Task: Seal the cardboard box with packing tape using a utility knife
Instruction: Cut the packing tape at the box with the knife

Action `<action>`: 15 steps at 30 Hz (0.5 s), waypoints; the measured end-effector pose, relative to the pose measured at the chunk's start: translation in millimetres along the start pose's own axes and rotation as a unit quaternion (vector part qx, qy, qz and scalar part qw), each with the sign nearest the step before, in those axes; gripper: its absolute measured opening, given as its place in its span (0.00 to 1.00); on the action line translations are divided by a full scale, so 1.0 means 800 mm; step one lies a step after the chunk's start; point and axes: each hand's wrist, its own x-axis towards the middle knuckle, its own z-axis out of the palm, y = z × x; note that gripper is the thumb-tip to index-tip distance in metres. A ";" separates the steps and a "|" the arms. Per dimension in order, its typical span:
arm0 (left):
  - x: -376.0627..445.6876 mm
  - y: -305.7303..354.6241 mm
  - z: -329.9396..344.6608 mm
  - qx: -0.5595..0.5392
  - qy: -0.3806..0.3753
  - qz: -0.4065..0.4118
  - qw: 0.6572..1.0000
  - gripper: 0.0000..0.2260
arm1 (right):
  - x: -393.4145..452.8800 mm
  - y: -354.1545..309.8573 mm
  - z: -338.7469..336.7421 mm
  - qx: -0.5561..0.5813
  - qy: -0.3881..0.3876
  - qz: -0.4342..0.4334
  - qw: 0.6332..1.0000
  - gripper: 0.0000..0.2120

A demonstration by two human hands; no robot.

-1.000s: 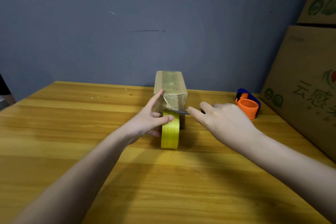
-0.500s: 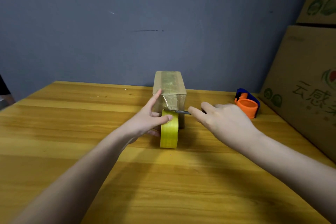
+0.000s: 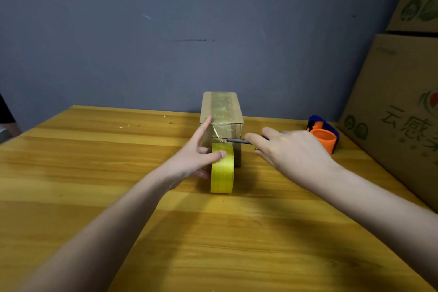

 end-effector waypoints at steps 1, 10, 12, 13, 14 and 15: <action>-0.001 -0.001 0.002 0.002 0.002 0.002 1.000 0.38 | 0.001 -0.001 0.000 0.003 -0.004 0.001 1.000 0.13; 0.002 -0.008 0.009 -0.008 0.027 0.009 1.000 0.40 | 0.002 0.006 0.003 -0.004 -0.017 -0.021 1.000 0.15; 0.002 -0.007 0.009 -0.005 0.027 0.010 1.000 0.40 | 0.003 0.009 0.000 0.001 -0.021 -0.031 0.999 0.16; 0.002 -0.007 0.009 -0.002 0.028 0.010 1.000 0.40 | 0.003 0.010 -0.002 0.000 -0.016 -0.034 0.999 0.16; 0.002 -0.007 0.009 -0.001 0.030 0.009 1.000 0.40 | 0.001 0.011 -0.003 -0.003 -0.009 -0.038 0.999 0.16; 0.002 -0.007 0.009 -0.002 0.030 0.009 0.999 0.40 | 0.000 0.011 -0.003 -0.006 -0.008 -0.039 0.999 0.15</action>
